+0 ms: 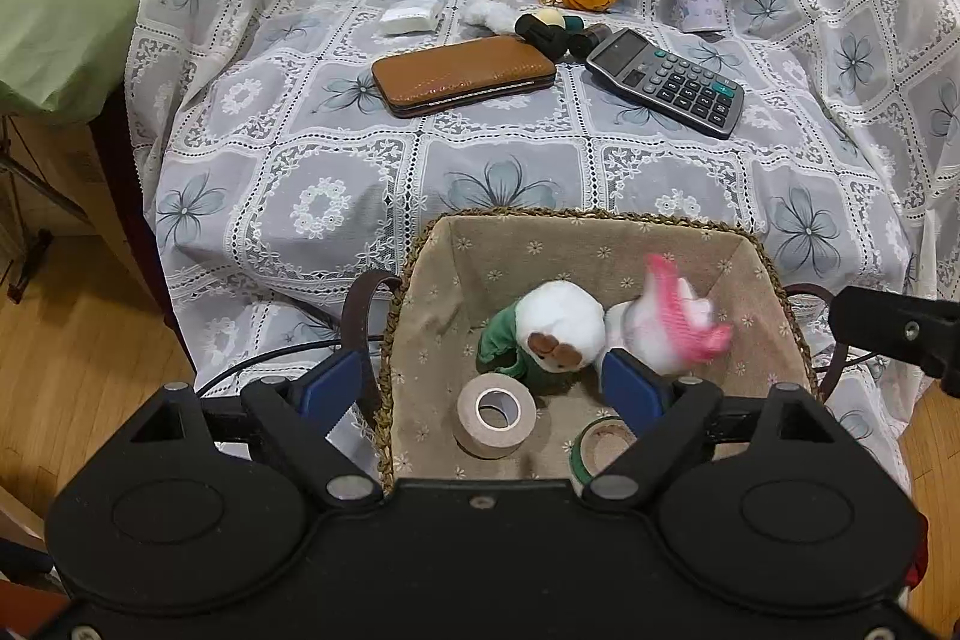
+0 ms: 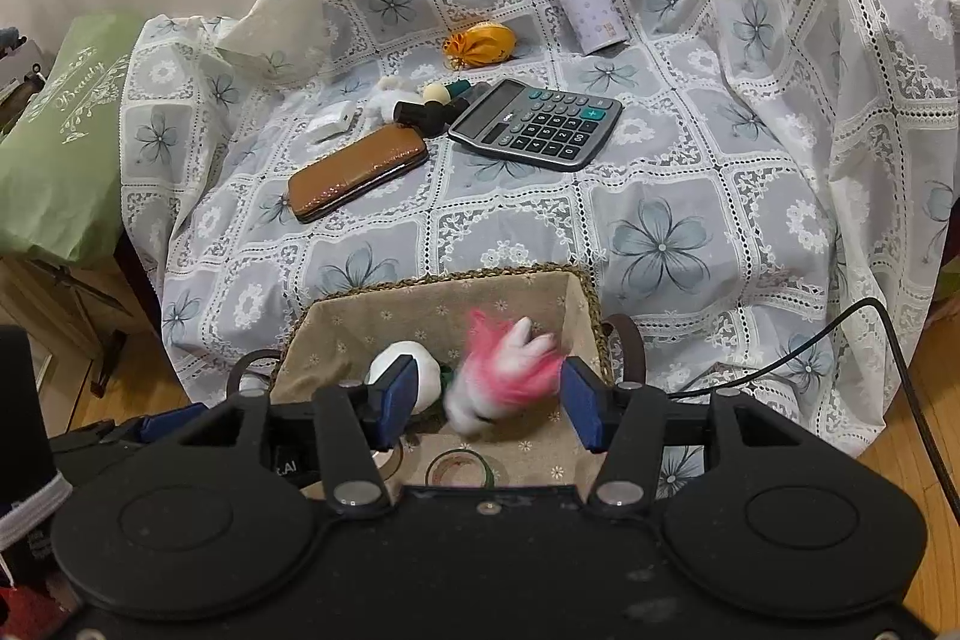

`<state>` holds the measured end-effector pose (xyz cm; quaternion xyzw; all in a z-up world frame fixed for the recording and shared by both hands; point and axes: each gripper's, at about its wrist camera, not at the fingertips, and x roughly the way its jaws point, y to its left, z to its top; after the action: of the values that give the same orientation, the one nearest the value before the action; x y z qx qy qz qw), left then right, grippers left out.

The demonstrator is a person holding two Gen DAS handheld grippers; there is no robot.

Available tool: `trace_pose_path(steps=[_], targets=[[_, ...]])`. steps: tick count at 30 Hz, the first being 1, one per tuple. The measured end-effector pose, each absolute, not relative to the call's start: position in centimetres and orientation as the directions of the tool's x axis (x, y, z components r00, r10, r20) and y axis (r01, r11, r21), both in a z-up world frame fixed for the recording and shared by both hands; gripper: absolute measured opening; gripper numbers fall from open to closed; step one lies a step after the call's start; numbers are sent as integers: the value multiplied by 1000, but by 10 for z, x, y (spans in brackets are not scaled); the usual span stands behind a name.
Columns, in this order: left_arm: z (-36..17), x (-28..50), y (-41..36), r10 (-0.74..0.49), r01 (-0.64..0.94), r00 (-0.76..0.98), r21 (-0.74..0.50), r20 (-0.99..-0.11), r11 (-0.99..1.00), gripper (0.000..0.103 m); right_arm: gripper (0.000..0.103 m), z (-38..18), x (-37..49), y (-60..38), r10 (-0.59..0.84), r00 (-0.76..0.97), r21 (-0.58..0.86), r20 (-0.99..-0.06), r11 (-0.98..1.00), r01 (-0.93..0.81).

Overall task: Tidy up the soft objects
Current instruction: 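Open the left tool to drop the tape while the right tool releases the towel into the basket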

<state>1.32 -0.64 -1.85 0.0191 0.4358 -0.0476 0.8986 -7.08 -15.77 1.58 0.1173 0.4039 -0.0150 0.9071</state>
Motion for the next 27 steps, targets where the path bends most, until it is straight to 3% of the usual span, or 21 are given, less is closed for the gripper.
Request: trace_pose_path(steps=[22, 27], targets=[[-19, 12, -4, -63, 102, 618, 0, -784, 995, 85, 58, 13, -69, -161, 67, 665, 204, -744, 970, 130], [-19, 16, -1, -56, 104, 624, 12, -779, 995, 91, 61, 12, -63, -159, 43, 666, 171, -745, 977, 127]])
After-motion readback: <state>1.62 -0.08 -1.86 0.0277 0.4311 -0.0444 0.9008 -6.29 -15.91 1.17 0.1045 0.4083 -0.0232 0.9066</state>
